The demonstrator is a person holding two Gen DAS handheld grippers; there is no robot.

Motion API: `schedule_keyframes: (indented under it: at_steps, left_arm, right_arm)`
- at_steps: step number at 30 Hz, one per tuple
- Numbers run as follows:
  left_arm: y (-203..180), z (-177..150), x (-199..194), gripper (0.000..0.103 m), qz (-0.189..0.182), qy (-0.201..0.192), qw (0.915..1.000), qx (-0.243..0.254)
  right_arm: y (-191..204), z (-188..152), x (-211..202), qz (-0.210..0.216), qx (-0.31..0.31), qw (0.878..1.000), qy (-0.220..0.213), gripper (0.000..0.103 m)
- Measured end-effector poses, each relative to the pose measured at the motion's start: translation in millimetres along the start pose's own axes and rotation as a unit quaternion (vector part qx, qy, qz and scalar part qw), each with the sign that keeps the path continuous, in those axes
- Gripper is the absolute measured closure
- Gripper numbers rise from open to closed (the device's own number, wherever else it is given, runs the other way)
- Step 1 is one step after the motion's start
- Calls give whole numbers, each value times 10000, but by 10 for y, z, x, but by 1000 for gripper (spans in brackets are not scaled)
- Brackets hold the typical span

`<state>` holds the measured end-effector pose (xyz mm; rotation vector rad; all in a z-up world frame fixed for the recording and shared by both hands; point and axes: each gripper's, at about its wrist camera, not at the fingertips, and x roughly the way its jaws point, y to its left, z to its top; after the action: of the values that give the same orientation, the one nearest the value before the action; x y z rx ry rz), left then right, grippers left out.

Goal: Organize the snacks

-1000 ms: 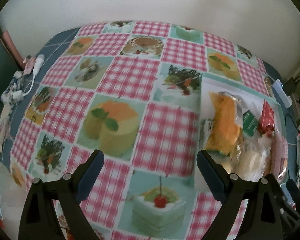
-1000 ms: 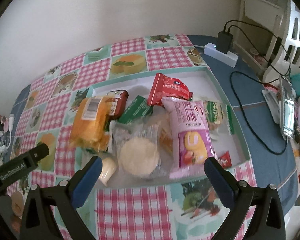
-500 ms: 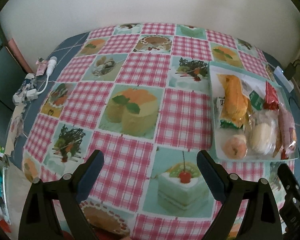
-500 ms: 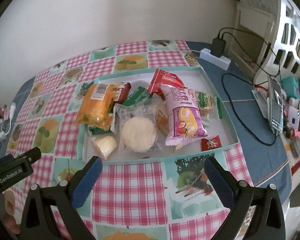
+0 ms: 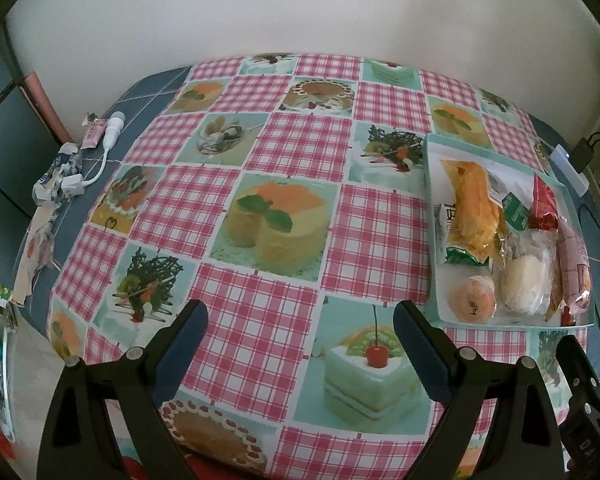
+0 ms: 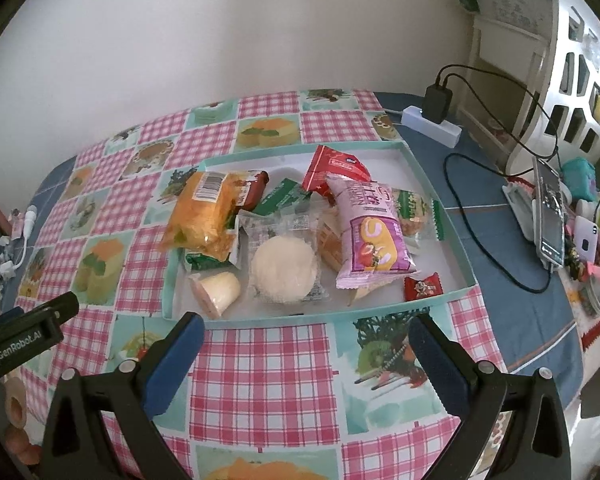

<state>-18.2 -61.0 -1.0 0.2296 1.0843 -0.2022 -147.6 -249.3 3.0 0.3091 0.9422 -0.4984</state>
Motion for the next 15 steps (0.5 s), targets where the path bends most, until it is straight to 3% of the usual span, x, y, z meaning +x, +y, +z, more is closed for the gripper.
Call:
schedule_keyframes:
  at_steps: [15]
  left_arm:
    - [-15, 26, -1, 9, 48, -19, 9999, 121]
  right_arm:
    - [55, 0, 13, 11, -77, 10000, 6, 0]
